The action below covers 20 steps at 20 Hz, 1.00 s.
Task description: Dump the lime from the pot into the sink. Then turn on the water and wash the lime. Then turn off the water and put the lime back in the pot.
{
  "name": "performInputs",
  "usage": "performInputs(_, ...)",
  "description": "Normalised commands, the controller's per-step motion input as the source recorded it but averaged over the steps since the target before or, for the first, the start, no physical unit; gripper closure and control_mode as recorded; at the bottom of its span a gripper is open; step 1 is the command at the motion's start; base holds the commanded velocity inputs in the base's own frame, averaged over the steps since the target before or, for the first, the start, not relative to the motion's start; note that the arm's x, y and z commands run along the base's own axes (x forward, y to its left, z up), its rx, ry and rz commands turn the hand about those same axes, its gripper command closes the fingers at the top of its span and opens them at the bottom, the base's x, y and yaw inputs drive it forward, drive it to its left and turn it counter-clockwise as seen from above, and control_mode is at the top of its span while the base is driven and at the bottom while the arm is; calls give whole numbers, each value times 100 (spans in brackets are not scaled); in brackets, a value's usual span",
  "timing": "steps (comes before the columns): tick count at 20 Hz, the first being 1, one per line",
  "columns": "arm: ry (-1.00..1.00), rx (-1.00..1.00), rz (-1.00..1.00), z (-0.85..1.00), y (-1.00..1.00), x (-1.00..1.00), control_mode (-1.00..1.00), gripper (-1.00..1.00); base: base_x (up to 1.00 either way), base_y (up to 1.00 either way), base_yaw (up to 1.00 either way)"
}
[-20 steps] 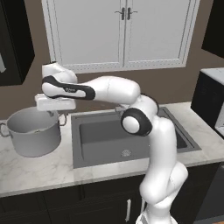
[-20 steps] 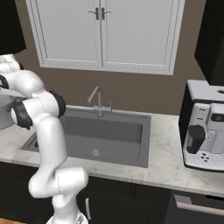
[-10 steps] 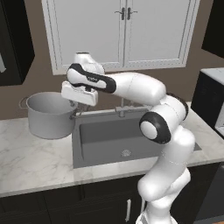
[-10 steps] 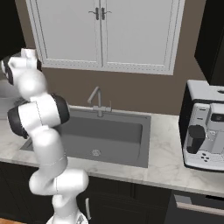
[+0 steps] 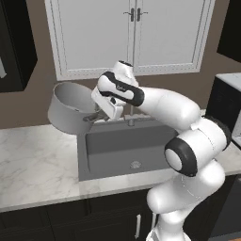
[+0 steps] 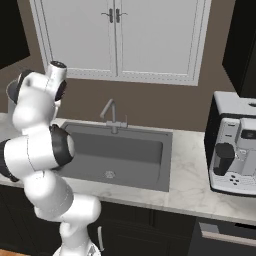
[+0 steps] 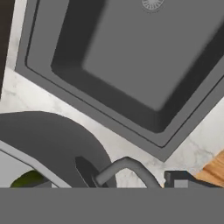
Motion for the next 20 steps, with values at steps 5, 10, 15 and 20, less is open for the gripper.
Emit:
performInputs(5, 0, 22, -31, 3, -15, 18, -100, 100, 0, 0, 0)
performInputs(10, 0, 27, -19, 8, -21, 36, -100, 100, 0, 0, 0)
performInputs(15, 3, 32, -9, 5, -25, 29, -100, 100, 0, 0, 0)
performInputs(20, 16, 36, -9, 23, -4, 1, -100, 100, 0, 0, 0)
